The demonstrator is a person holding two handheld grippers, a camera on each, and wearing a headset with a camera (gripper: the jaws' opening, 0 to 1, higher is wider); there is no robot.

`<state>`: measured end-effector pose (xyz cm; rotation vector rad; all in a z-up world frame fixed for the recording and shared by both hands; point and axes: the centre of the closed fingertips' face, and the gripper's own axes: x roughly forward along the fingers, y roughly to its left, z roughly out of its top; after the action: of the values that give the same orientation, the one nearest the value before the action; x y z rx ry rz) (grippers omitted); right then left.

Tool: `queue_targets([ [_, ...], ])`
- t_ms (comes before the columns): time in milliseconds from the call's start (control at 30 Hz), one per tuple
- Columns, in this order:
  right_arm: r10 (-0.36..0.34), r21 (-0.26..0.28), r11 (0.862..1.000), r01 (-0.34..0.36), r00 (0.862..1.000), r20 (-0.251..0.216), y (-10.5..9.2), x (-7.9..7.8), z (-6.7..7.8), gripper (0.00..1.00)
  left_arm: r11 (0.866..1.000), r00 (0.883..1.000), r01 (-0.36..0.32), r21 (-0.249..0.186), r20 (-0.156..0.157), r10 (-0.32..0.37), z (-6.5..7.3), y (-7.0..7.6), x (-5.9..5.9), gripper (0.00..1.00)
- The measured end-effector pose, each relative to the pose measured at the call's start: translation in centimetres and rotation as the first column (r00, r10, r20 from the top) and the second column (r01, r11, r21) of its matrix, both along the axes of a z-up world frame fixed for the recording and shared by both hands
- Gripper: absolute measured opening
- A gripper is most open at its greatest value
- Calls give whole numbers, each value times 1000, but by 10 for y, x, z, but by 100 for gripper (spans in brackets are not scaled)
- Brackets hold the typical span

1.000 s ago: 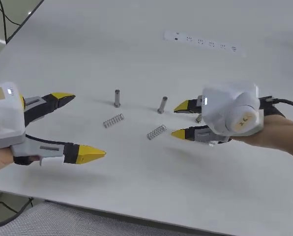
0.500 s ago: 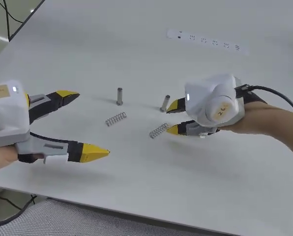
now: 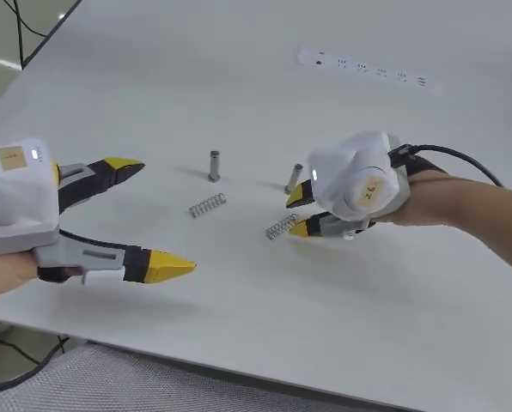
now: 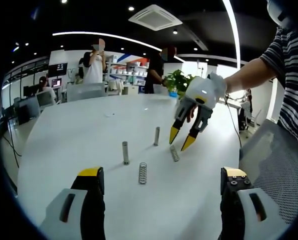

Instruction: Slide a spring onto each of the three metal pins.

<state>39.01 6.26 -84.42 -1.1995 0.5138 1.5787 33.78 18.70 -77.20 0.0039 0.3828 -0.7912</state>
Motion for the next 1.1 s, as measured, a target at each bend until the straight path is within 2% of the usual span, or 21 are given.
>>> queue_targets([
  [500,-11,-20,1000,10,999,-41,3,-2,-11,18,1000,1000,2,2,-8,-2,-3,0,-3,96],
  [667,-17,-33,999,15,998,-53,1,-3,-14,13,1000,1000,-3,3,-7,3,-3,2,-2,96],
  [933,-42,-29,999,40,997,-62,0,-2,-15,13,1000,1000,-6,7,-10,6,-3,3,-4,95],
  [1000,-44,-63,997,40,997,-61,-6,-4,-21,13,1000,1000,-6,6,-8,6,-3,3,-4,95],
  [1033,-23,-17,1000,22,998,-50,0,-5,-19,13,1000,1000,-7,5,-9,7,-3,3,-4,95],
  [1067,-64,-35,998,61,996,-66,-4,-6,-20,13,1000,1000,-6,7,-8,6,-3,3,-5,95],
  [1100,-54,-29,998,53,997,-61,-5,-6,-19,13,1000,1000,-5,7,-7,5,-2,3,-5,95],
])
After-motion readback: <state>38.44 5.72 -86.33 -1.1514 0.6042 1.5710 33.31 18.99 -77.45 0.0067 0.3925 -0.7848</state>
